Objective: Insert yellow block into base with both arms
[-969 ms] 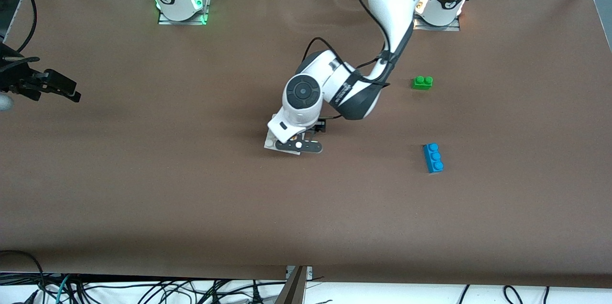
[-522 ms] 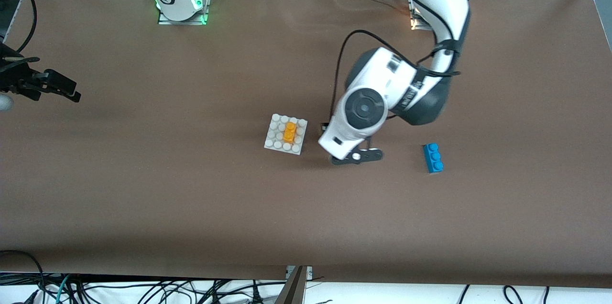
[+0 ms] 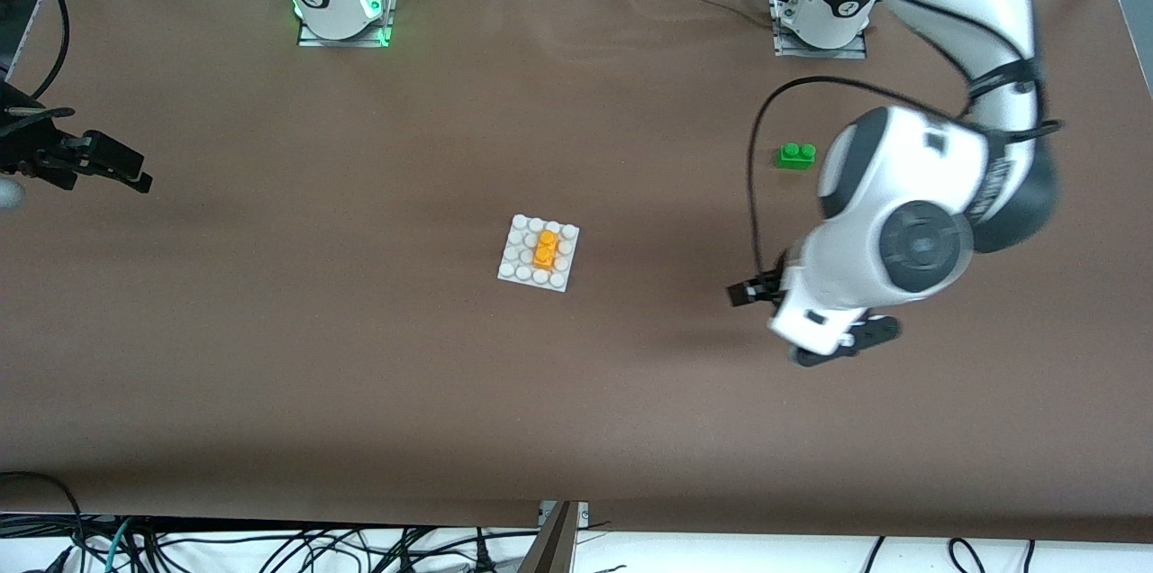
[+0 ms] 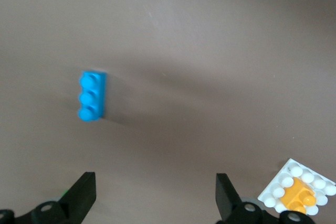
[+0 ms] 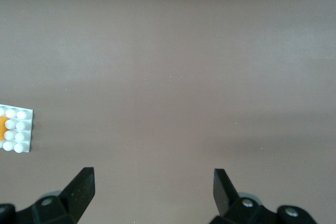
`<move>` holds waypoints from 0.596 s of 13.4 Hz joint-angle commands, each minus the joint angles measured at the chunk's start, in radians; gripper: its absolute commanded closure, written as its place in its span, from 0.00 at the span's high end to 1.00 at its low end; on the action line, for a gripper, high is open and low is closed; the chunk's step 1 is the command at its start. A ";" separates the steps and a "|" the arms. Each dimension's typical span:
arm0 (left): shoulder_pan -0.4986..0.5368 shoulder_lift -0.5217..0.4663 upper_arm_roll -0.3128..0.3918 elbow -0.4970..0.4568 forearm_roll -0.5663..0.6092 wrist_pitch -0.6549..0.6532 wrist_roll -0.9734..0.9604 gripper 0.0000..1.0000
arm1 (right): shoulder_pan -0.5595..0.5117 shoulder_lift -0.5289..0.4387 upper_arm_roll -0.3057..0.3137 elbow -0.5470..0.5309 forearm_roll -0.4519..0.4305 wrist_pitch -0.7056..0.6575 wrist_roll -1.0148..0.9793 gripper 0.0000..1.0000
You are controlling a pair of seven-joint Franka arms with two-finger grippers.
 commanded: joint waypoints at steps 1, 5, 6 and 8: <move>0.064 -0.087 -0.009 -0.062 0.017 -0.025 0.140 1.00 | -0.013 -0.009 0.008 0.001 0.004 -0.013 -0.012 1.00; 0.205 -0.199 -0.052 -0.163 0.018 -0.050 0.340 1.00 | -0.013 -0.009 0.008 0.001 0.004 -0.013 -0.010 1.00; 0.222 -0.246 -0.057 -0.227 0.018 -0.031 0.375 1.00 | -0.013 -0.009 0.008 0.001 0.004 -0.013 -0.012 1.00; 0.242 -0.370 -0.059 -0.399 0.020 0.044 0.436 1.00 | -0.013 -0.009 0.008 0.001 0.006 -0.013 -0.010 1.00</move>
